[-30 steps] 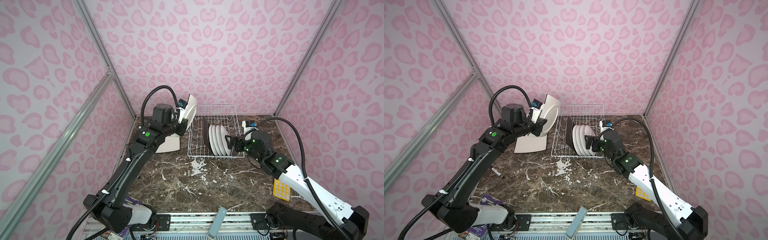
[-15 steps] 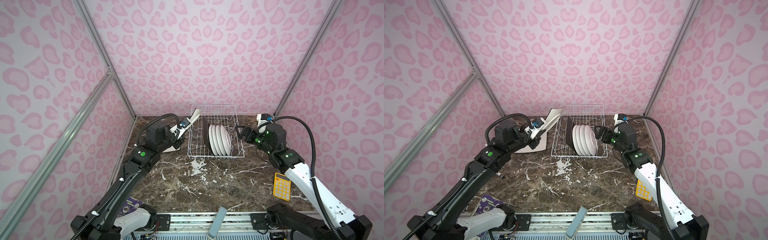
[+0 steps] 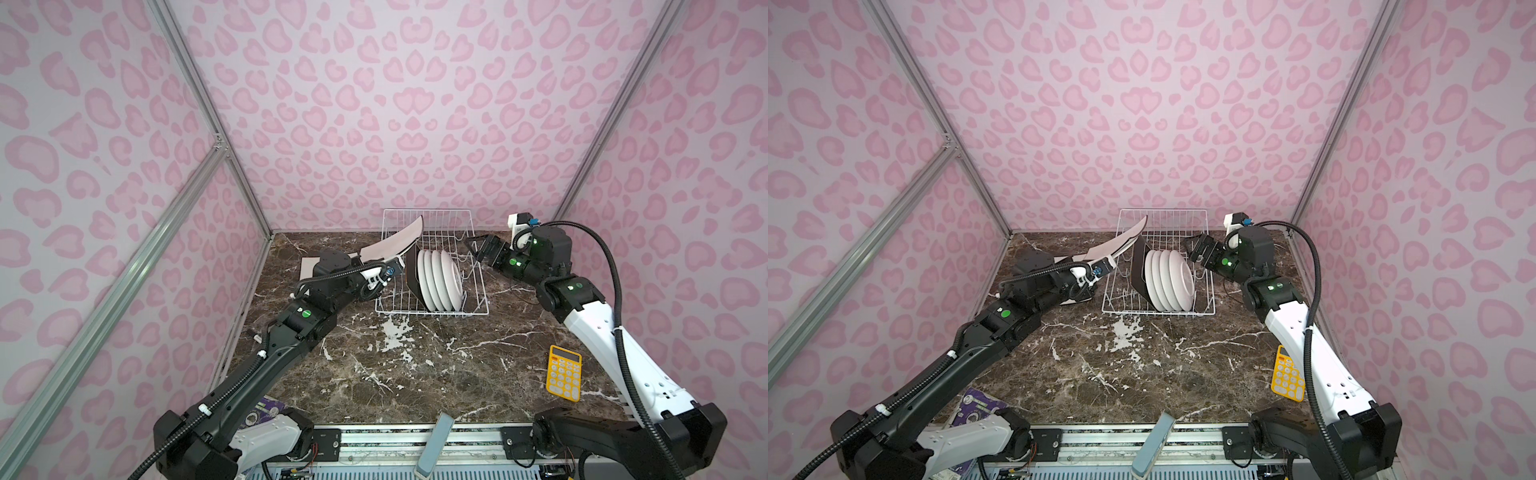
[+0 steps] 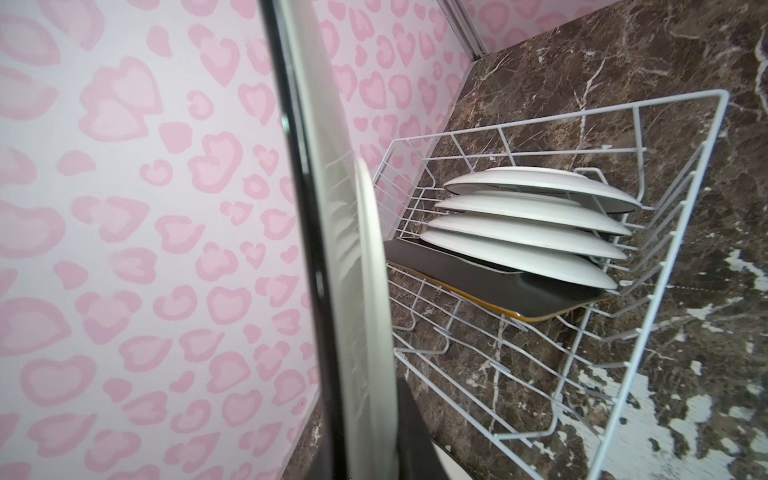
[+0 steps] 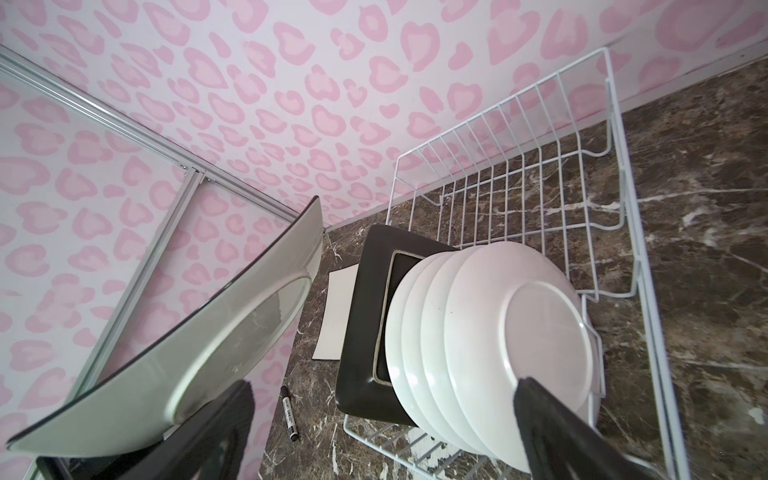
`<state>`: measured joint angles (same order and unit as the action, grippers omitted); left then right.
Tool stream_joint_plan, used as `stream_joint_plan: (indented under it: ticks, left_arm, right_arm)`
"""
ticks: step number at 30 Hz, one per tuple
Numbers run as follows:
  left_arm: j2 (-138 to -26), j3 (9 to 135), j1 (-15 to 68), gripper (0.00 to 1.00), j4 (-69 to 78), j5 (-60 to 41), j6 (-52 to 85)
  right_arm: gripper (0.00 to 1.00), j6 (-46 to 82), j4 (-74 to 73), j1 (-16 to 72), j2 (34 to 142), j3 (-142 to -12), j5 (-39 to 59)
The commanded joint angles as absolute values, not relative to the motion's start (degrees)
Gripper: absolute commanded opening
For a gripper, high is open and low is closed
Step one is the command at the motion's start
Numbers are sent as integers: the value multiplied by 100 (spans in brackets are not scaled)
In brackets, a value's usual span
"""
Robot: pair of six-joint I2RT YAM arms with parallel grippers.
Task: Unload the plates from the dish rack
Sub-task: 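Swing the plate over the rack with the left gripper while the right grasps its edge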
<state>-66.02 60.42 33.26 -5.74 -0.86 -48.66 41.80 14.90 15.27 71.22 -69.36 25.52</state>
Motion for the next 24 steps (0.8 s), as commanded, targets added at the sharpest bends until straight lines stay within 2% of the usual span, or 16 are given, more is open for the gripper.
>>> stream_joint_plan:
  ticks: [1,11,16,24]
  left_arm:
    - [-6650,5879,3483,4,1049,360,-5722]
    - [-6993,5318,4021,4,2277,972,-6812]
    - [-7197,5375,4186,4,2309,1055,-7071]
    - [-7313,5274,4296,4,2615,1174,-7405]
  right_arm:
    - [99,4263,1473,1495,7309,-7106,2931]
    - [99,4559,1151,1494,7708,-7119,3498]
    - [98,4597,1081,1506,7774,-7067,3530]
    - [89,4763,910,1632,7959,-6871,3770]
